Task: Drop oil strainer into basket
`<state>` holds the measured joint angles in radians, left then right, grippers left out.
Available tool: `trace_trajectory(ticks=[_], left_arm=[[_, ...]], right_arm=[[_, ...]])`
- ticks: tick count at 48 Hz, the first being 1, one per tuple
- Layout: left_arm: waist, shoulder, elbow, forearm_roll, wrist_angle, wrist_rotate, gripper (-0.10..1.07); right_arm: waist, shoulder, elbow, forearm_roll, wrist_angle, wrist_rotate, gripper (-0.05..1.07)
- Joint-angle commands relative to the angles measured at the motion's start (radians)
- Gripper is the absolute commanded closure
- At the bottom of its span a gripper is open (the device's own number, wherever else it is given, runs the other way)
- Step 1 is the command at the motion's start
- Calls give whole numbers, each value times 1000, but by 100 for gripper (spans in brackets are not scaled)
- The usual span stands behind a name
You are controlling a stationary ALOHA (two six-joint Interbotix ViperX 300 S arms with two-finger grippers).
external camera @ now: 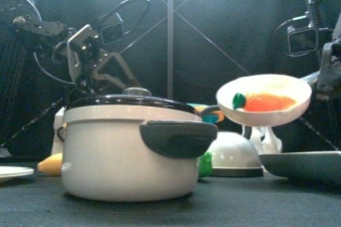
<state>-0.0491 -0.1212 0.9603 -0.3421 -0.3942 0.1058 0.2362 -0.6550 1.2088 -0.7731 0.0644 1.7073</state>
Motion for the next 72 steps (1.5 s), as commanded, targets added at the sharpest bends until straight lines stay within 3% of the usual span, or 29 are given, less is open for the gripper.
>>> trace_trajectory(ticks=[1,12,21,32,52,72], left_arm=[[0,-35,2,6,-11,5,15],[-5,-144,81,23,-38,3,15],[-18,-247,164,34,-44,3,15],[-21,-313,202,71,-44,3,15],[-21,-314,233,74,-43,-5,15],[-21,-318,253,75,-40,2,15]], right_arm=[[-32,-5,-8,11,-84,0,83],[-117,11,12,41,-252,-3,83],[-167,21,20,41,-304,-5,83],[-193,51,-8,35,-319,-6,83],[-233,244,-164,8,-330,-12,83],[-305,518,-321,20,-451,-11,83]])
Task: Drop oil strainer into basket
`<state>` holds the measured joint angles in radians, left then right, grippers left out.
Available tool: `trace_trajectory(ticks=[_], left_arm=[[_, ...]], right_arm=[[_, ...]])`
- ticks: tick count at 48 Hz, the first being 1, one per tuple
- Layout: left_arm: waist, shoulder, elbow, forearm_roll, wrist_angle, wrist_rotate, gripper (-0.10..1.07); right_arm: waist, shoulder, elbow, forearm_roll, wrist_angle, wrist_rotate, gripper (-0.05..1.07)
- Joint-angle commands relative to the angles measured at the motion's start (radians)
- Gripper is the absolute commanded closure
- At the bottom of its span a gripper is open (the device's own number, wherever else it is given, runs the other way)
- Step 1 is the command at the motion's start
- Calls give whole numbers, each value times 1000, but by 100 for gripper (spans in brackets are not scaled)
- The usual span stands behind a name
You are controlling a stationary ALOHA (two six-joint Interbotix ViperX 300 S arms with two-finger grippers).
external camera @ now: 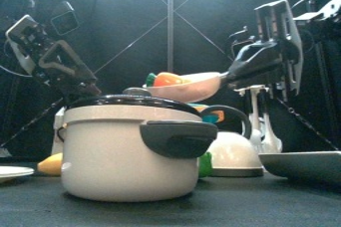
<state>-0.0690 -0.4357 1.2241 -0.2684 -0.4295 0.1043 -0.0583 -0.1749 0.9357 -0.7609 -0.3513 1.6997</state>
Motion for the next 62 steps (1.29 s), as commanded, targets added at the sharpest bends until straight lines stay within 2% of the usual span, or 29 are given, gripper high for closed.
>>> trace_trajectory(ticks=[1,8,24,37,48,62], left_arm=[[-2,-5,-11,3,-3,5,15],[-2,-31,-3,23,6,2,15],[0,-98,35,25,15,0,15],[5,-101,48,25,15,-2,15],[5,-101,55,23,15,-2,15],[5,-101,63,25,15,-2,15]], right_arm=[[-11,52,-55,8,-38,-3,83],[-9,138,-109,3,-66,-5,83],[-20,198,-138,2,-74,-6,83],[-25,222,-178,5,-72,-6,83],[-34,301,-219,3,-44,-3,83],[-29,357,-262,8,-34,5,81]])
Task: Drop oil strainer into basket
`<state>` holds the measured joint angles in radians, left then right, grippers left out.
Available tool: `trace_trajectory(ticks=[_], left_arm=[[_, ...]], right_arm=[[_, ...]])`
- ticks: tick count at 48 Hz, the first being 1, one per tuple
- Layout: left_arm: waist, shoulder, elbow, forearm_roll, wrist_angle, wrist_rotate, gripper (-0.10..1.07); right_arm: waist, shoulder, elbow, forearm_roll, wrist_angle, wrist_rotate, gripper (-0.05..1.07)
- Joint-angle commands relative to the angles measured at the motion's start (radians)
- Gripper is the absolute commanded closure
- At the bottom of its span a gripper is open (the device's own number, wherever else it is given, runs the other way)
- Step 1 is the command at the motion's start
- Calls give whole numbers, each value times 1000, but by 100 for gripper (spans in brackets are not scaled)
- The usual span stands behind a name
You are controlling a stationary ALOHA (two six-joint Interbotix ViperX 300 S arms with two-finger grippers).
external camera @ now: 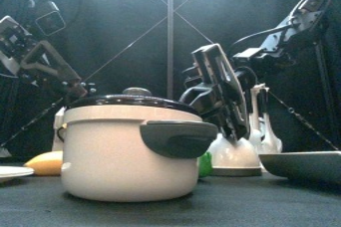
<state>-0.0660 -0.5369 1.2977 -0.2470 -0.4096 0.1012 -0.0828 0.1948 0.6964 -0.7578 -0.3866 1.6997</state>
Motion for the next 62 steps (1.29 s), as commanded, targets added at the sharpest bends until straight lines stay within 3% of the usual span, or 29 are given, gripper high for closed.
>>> trace_trajectory(ticks=[1,11,24,33,50,62], left_arm=[[2,0,-11,3,-5,2,15],[2,0,-11,3,-5,2,15],[-2,0,-12,2,-5,0,15],[-2,0,-15,3,-5,2,15],[-2,-8,-15,3,-5,3,15],[2,-15,-11,3,-5,0,15]], right_arm=[[-5,-11,-23,5,5,6,81],[-3,-20,-26,15,15,3,70],[31,-37,-29,44,75,2,31],[66,-89,-18,34,98,-3,12],[83,-225,67,-11,216,-5,9],[84,-258,72,-74,247,-6,9]])
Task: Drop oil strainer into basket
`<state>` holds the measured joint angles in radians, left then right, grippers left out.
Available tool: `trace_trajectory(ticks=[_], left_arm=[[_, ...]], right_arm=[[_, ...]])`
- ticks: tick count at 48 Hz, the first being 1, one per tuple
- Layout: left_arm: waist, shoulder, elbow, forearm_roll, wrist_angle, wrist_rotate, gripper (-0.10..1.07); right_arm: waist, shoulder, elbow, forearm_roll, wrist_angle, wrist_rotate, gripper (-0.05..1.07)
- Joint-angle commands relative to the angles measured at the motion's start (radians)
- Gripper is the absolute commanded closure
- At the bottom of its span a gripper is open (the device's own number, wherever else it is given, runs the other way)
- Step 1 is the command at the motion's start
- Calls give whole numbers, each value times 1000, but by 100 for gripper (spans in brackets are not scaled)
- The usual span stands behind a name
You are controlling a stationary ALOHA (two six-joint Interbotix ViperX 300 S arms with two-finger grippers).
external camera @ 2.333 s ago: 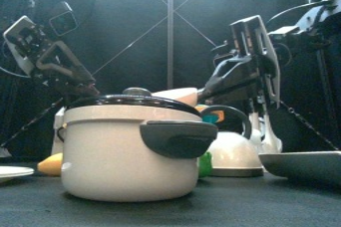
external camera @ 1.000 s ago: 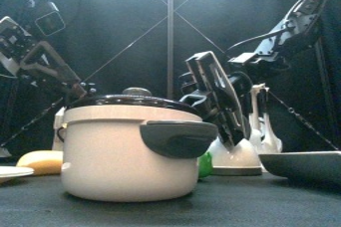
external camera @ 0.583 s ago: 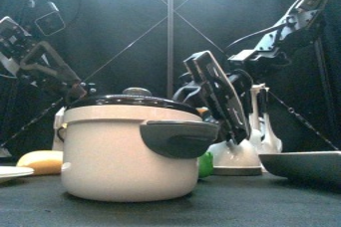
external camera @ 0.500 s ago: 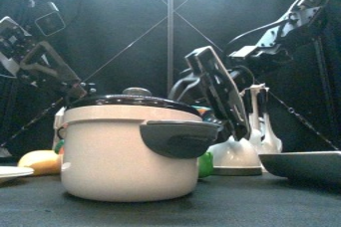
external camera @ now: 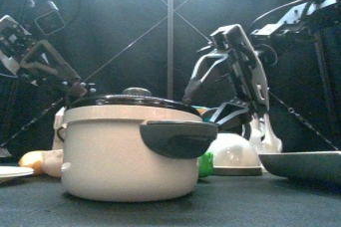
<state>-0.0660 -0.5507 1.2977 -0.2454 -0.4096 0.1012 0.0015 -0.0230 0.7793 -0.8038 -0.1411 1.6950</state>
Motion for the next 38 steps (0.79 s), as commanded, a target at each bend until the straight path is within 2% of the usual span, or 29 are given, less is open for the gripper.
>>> trace_trajectory(ticks=[1,8,18,38], left_arm=[[3,-2,-9,2,-5,0,15],[3,-6,-6,2,-5,0,15],[17,-32,-6,2,-5,0,15],[54,-100,0,-66,-5,0,15]], right_arm=[[0,-43,-11,-38,2,-2,9],[9,-77,-3,-147,5,0,9],[5,-103,23,-239,29,0,9],[-5,-152,71,-299,121,-2,9]])
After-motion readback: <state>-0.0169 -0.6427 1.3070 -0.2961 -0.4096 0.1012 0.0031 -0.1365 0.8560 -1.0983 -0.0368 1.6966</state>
